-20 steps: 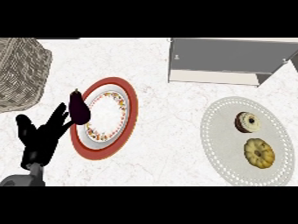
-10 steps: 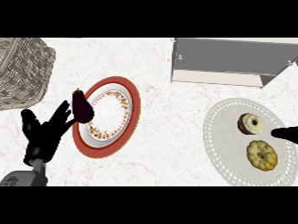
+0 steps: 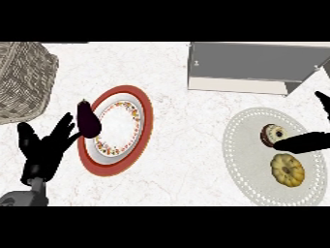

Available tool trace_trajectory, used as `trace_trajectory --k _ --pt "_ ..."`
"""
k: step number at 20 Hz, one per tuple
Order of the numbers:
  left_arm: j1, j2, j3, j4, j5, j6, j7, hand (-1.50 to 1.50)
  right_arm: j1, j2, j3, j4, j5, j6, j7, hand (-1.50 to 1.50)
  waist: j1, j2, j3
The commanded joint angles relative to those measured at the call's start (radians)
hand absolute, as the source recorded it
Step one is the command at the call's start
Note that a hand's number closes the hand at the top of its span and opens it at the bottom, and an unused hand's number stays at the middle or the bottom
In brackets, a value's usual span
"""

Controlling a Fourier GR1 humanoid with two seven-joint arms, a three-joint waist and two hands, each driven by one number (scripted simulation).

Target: Pick the cupcake from the placemat and place it in the tiered shelf

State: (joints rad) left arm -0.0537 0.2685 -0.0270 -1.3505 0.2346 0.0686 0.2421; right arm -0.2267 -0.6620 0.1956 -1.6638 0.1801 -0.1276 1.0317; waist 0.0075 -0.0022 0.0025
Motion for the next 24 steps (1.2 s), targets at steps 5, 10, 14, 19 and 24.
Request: trace_trajectory --k 5,10,14,19,24 --pt "0.018 -0.035 -0.002 0.018 -0.017 -0.014 0.008 0.0 0.006 0.058 0.011 0.031 0.12 0.035 0.101 -1.5 -0.006 0.002 -0.003" --pt "-0.02 0.008 0.065 0.099 -0.001 -0.069 -0.014 0.0 -0.051 0.128 -0.016 0.126 0.169 0.051 0.077 -1.5 -0.007 0.003 -0.003" --pt "-0.057 -0.051 0.029 0.127 -0.066 -0.005 -0.016 0.0 -0.063 0.202 0.008 0.162 0.248 0.033 0.072 -1.5 -0.008 0.004 -0.003" --pt "0.049 -0.035 0.02 -0.112 -0.055 0.01 0.114 0.0 -0.007 0.172 -0.061 0.177 0.263 0.072 0.039 -1.5 -0.003 0.0 -0.002" --pt "0.031 -0.041 0.05 0.028 -0.042 -0.067 0.009 0.0 -0.047 0.244 -0.041 0.314 0.37 0.036 -0.02 -1.5 -0.003 0.003 -0.003"
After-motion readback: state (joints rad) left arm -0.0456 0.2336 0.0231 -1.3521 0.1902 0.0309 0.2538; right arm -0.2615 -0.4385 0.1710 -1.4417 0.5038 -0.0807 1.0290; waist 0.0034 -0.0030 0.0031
